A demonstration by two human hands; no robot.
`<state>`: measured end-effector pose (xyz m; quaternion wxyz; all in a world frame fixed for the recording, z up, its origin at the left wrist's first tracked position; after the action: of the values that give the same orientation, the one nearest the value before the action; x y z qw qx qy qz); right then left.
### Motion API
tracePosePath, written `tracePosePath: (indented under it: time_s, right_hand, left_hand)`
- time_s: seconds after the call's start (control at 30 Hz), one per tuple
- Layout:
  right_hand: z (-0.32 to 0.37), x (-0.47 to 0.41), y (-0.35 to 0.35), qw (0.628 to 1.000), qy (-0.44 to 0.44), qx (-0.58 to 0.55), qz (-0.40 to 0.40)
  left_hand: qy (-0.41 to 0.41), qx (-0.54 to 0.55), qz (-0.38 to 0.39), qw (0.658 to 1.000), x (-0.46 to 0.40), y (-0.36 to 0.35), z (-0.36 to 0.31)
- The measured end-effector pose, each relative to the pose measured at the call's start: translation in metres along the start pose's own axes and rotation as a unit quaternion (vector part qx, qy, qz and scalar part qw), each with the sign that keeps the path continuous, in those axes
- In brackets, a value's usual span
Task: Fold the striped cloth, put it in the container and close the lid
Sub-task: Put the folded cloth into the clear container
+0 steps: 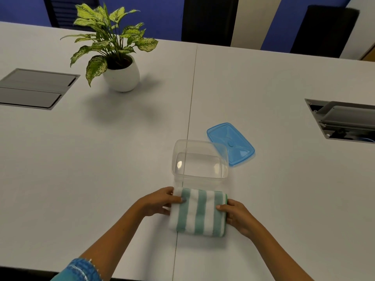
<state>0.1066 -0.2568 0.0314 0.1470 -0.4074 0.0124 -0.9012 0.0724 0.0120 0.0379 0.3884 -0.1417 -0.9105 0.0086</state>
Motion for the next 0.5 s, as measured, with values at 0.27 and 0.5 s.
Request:
tracePosePath:
  time_s: [0.27,0.5]
  right_hand:
    - [0.040,0.023,0.005,0.998,0.054,0.020,0.023]
    - [0.097,0.028,0.000,0.992,0.122,0.004,-0.004]
  left_hand:
    - [-0.068,-0.010,0.025,0.997,0.019,0.004,-0.046]
    - [-0.123,-0.005,-0.098,0.988,0.022,0.005,-0.096]
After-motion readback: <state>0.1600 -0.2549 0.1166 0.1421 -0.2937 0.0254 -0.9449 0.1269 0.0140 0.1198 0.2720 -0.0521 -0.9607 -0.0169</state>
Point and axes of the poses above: each hand's wrist, its own x-axis away from the middle knuckle, its own y-axis out of the back of the hand, z = x × y, the point moved 1 cm from there along -x, towards the middle knuckle, and after that the axes turned 2 degrees about -x, right-handed, at the moved point
